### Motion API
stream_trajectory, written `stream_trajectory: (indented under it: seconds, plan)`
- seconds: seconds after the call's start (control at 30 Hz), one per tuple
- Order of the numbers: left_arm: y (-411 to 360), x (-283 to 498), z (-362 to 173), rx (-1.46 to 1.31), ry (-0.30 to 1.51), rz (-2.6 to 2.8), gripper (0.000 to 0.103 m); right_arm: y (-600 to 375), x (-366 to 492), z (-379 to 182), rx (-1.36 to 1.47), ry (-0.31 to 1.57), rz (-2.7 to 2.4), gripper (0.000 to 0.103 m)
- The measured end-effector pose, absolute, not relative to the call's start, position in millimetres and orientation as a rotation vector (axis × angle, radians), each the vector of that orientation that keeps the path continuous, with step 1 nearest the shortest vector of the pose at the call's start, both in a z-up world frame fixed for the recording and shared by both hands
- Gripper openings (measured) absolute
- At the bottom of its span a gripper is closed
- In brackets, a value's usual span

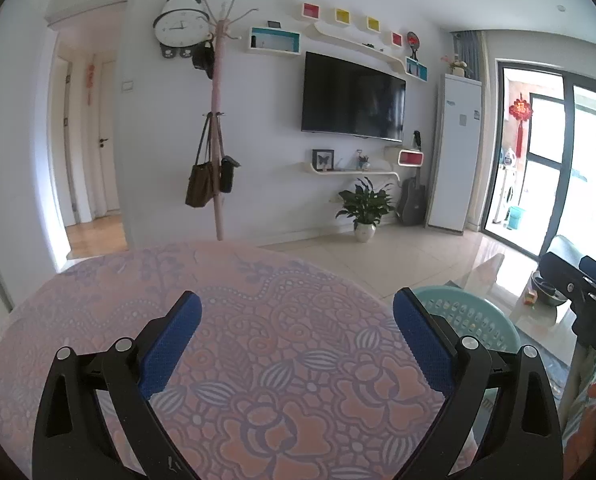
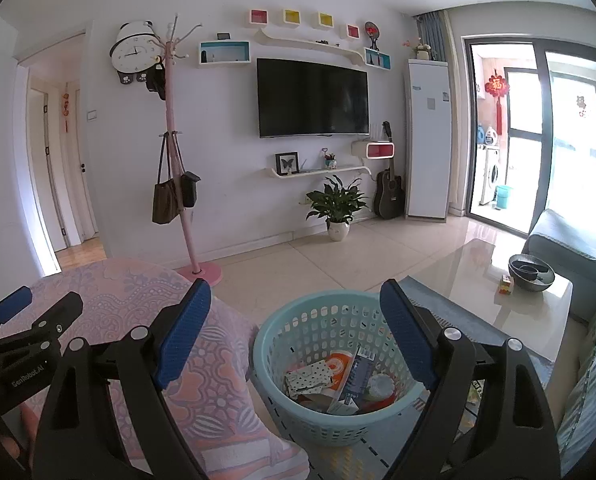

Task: Collect trash

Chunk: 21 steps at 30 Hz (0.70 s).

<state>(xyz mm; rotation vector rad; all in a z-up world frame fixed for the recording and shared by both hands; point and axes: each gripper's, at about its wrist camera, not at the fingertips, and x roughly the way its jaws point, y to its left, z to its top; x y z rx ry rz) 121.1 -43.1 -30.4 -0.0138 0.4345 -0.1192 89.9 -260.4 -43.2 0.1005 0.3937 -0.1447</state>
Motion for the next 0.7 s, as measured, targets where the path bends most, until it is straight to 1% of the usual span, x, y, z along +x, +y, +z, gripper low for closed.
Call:
stream_trajectory:
  seconds: [0.7]
  plan:
    - [-38.8,118.3,-28.2,-0.055,0.423,-0.142,0.094,-259.0,87.7,-44.3,0.104,0.382,-0.136,0.082]
